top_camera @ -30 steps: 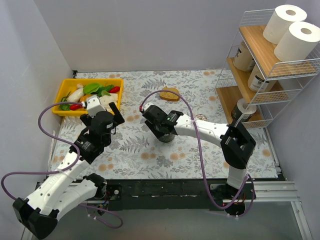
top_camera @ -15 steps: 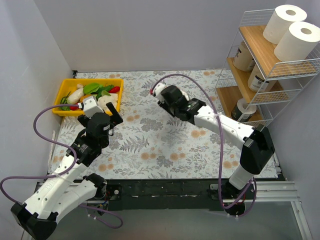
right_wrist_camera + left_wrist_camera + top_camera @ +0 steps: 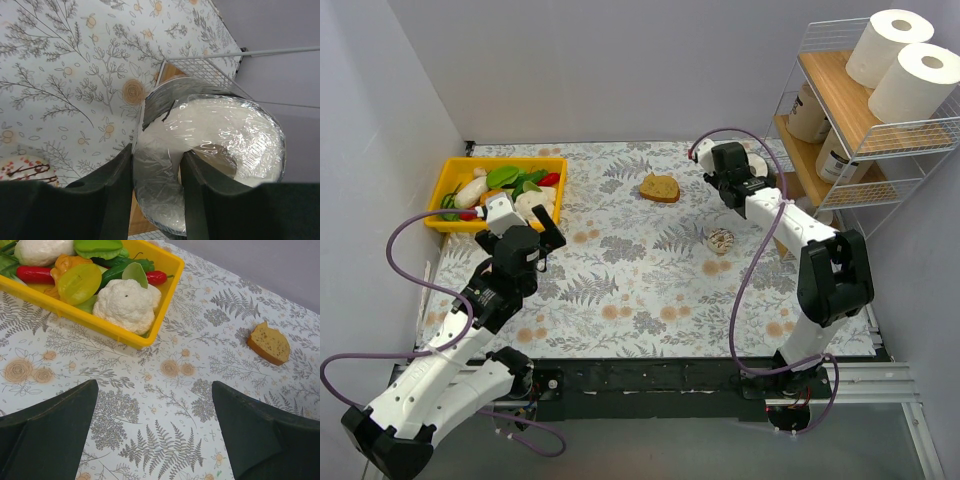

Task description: Place and organize the paper towels onto the shelf

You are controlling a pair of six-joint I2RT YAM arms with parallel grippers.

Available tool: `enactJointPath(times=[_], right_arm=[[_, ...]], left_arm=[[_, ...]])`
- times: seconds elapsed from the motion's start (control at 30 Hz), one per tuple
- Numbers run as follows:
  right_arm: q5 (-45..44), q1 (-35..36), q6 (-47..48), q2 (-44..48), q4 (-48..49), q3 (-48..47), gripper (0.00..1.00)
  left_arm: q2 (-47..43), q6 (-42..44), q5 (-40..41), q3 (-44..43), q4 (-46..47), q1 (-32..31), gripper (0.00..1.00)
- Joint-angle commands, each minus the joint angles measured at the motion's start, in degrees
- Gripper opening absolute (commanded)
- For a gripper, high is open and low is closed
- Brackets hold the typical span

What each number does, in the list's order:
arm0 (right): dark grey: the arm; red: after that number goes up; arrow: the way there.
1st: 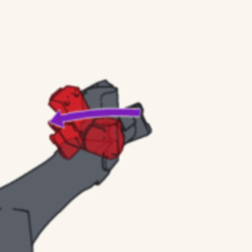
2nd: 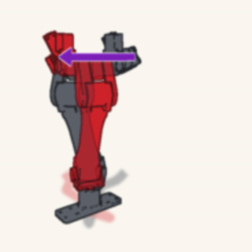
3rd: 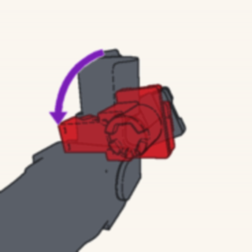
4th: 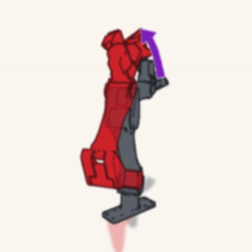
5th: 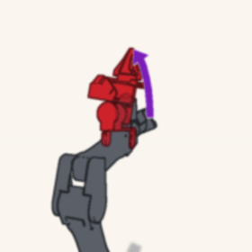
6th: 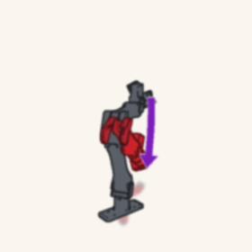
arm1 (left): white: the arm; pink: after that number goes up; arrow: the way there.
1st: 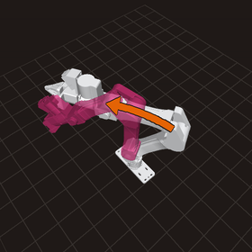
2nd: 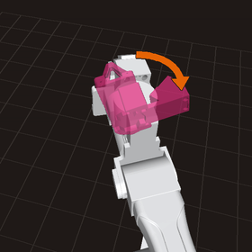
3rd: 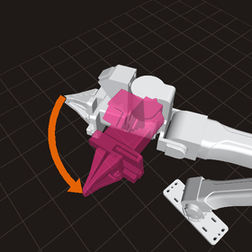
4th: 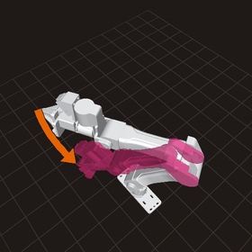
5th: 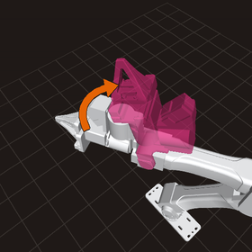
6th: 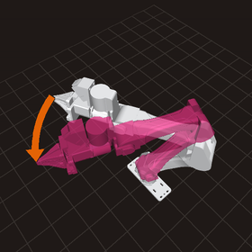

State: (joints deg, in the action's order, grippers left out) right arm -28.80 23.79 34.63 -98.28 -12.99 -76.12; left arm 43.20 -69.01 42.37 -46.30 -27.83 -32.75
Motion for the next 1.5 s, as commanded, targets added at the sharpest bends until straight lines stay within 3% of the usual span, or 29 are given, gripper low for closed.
enactJointPath(times=[0.0,0.7,1.1,1.47], right_arm=[[0.6,-2.6,4.0,-1.9,5.4,-0.2,0.35],[2.4,-10.9,8.3,-9.5,12.5,1.9,0.39],[-4.0,-11.2,9.8,-9.7,13.1,-1.3,0.62],[-6.4,-8.2,10.1,-11.5,11.5,-3.6,0.59]], left_arm=[[-0.6,-0.1,0.5,0.2,-0.2,0.0,0.98],[1.5,0.1,1.4,0.4,0.1,0.0,0.98],[-0.6,-0.3,1.2,0.4,-0.3,0.0,0.98],[-2.0,-0.2,0.4,0.5,0.0,0.0,0.98]])
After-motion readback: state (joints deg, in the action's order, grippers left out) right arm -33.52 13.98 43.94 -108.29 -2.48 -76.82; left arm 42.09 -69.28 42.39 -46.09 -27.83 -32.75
